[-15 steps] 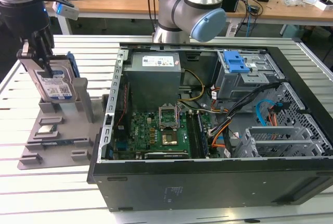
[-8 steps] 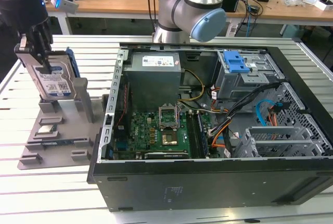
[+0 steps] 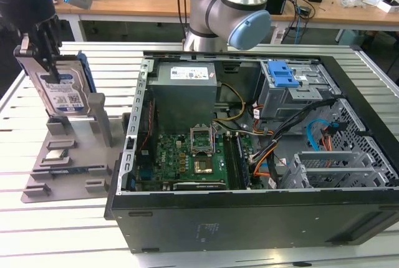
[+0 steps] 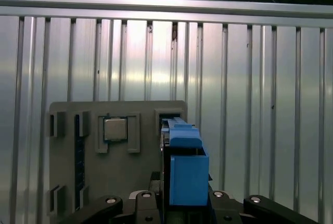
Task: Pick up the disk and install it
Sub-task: 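Pick up the disk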
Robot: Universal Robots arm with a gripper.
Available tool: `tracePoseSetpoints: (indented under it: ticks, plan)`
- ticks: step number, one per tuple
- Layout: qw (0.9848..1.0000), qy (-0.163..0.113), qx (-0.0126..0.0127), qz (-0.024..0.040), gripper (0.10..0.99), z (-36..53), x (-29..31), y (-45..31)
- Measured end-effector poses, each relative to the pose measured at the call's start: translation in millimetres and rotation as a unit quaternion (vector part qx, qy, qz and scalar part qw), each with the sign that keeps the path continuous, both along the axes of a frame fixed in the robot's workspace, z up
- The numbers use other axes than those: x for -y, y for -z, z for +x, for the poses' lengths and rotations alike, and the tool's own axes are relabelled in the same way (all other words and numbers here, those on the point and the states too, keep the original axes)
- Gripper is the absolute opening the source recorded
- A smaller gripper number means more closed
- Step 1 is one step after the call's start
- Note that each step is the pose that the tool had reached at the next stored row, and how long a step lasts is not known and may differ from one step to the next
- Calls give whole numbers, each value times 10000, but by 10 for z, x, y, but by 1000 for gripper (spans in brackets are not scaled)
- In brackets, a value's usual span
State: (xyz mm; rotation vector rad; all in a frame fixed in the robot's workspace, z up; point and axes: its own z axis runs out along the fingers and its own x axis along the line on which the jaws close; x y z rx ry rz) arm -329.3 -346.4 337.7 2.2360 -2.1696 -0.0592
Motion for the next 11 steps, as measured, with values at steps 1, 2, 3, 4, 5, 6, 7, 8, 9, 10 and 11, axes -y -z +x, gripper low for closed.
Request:
tracePoseSetpoints:
  ticks: [1,2,3,4,5,6,7,8,9,10,11]
  plan:
    - [10000,0,0,0,361,1,-2,-23]
    - [10000,0,0,0,361,3,-4,-46]
    - [10000,0,-1,0,361,3,-4,-59]
    - [10000,0,-1,0,361,4,-5,-70]
    - [10000,0,-1,0,361,5,-7,-90]
    - [10000,0,-1,0,361,6,-8,-103]
    - [10000,0,-1,0,361,7,-10,-123]
    - [10000,0,-1,0,361,8,-11,-134]
    - [10000,0,-1,0,361,9,-12,-148]
    - [10000,0,-1,0,361,10,-14,-159]
    - [10000,0,-2,0,361,12,-16,-187]
